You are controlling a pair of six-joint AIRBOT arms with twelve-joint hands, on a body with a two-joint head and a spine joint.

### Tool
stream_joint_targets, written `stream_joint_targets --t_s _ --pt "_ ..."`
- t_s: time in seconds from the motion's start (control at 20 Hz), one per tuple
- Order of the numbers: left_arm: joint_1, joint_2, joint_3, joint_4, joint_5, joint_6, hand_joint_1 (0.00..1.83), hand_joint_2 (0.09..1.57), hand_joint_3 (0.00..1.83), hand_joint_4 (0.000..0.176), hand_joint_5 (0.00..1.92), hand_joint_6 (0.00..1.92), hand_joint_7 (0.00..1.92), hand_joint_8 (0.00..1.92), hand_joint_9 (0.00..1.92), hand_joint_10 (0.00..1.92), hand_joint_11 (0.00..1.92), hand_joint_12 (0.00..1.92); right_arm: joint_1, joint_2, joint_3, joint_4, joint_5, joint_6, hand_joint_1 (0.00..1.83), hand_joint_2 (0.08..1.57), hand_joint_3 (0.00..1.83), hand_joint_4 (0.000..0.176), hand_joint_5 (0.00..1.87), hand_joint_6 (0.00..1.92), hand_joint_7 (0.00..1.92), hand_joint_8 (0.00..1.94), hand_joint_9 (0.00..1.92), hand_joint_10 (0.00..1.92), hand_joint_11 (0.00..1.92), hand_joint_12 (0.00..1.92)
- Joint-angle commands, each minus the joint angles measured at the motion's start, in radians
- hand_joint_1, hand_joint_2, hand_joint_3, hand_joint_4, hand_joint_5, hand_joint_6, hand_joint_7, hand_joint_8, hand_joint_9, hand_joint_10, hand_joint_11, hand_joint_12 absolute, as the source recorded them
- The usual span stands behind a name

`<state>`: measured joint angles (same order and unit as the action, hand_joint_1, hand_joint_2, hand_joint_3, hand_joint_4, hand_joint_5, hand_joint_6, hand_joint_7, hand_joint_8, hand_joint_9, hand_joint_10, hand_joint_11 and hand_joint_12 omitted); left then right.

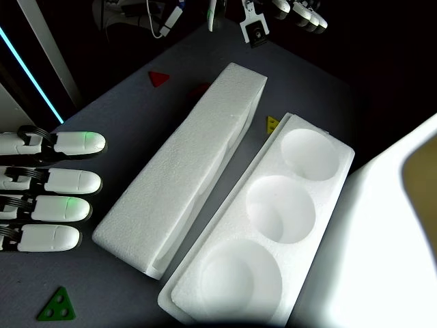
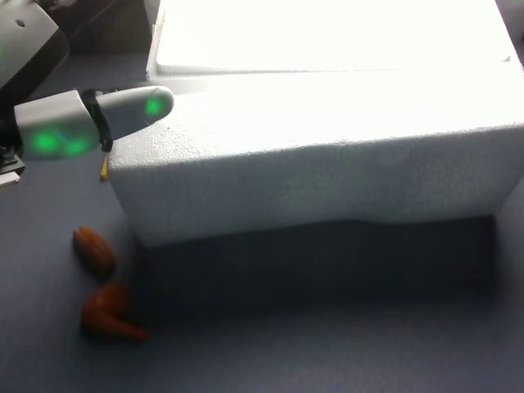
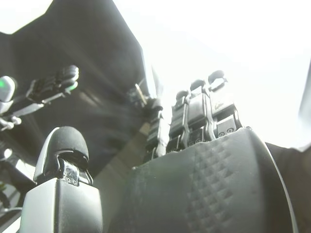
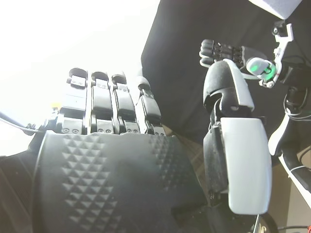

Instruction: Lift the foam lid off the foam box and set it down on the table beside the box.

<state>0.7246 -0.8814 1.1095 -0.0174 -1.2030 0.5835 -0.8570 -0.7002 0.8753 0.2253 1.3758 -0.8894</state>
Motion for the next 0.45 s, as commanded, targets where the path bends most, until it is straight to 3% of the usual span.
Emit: stream_joint_targets --t_s 0.0,0.05,0.1,0.15,0.2,0.25,0.3,0.35,0.4 --pt "-0.016 0.001 0.004 -0.019 -0.121 0.000 0.42 1.21 0.02 0.104 0.02 0.01 0.00 0.00 0.00 0.00 0.00 0.00 0.017 0.005 0.005 0.009 0.119 0.001 0.48 1.23 0.02 0.070 0.00 0.00 0.00 0.00 0.00 0.00 0.00 0.00" --pt "-0.017 0.001 0.005 -0.019 -0.120 0.000 0.51 1.27 0.01 0.107 0.04 0.01 0.00 0.00 0.00 0.00 0.01 0.02 0.019 0.004 0.006 0.008 0.117 0.001 0.49 1.27 0.04 0.052 0.00 0.00 0.00 0.00 0.00 0.00 0.00 0.00" --pt "-0.017 0.001 0.005 -0.019 -0.120 0.000 0.54 1.30 0.00 0.117 0.06 0.02 0.01 0.00 0.00 0.00 0.00 0.21 0.023 0.003 0.007 0.006 0.115 0.001 0.45 1.28 0.04 0.045 0.00 0.00 0.00 0.00 0.00 0.00 0.01 0.00" --pt "-0.017 0.000 0.005 -0.018 -0.120 0.000 0.59 1.32 0.00 0.096 0.08 0.02 0.05 0.01 0.05 0.01 0.00 0.36 0.027 0.001 0.008 0.003 0.112 0.001 0.44 1.33 0.06 0.012 0.00 0.00 0.00 0.00 0.00 0.00 0.04 0.02" --pt "-0.018 0.000 0.006 -0.016 -0.120 0.000 0.58 1.37 0.01 0.105 0.08 0.01 0.15 0.03 0.15 0.05 0.00 0.70 0.036 -0.003 0.011 -0.002 0.105 0.001 0.36 1.42 0.00 0.008 0.00 0.00 0.02 0.01 0.04 0.11 0.01 0.31" --pt "-0.018 0.000 0.007 -0.014 -0.118 -0.001 0.61 1.39 0.00 0.102 0.09 0.01 0.20 0.03 0.20 0.06 0.00 0.86 0.043 -0.007 0.015 -0.006 0.101 0.000 0.30 1.45 0.00 0.000 0.00 0.00 0.02 0.01 0.01 0.23 0.00 0.60" --pt "-0.018 0.000 0.007 -0.014 -0.118 -0.001 0.58 1.39 0.00 0.080 0.12 0.02 0.22 0.02 0.26 0.08 0.00 1.02 0.043 -0.007 0.015 -0.006 0.101 0.000 0.42 1.46 0.00 0.000 0.00 0.00 0.04 0.02 0.00 0.44 0.00 1.02" --pt "-0.018 0.000 0.007 -0.014 -0.118 -0.001 0.67 1.36 0.00 0.075 0.08 0.01 0.16 0.01 0.21 0.05 0.00 1.03 0.043 -0.007 0.015 -0.006 0.101 0.000 0.38 1.44 0.00 0.007 0.00 0.00 0.07 0.03 0.00 0.74 0.00 1.29" --pt "-0.018 0.000 0.007 -0.014 -0.118 -0.001 0.78 1.29 0.00 0.098 0.04 0.00 0.17 0.01 0.24 0.05 0.00 1.08 0.043 -0.007 0.015 -0.006 0.101 0.000 0.28 1.43 0.00 0.000 0.00 0.00 0.10 0.06 0.00 0.82 0.00 1.51"
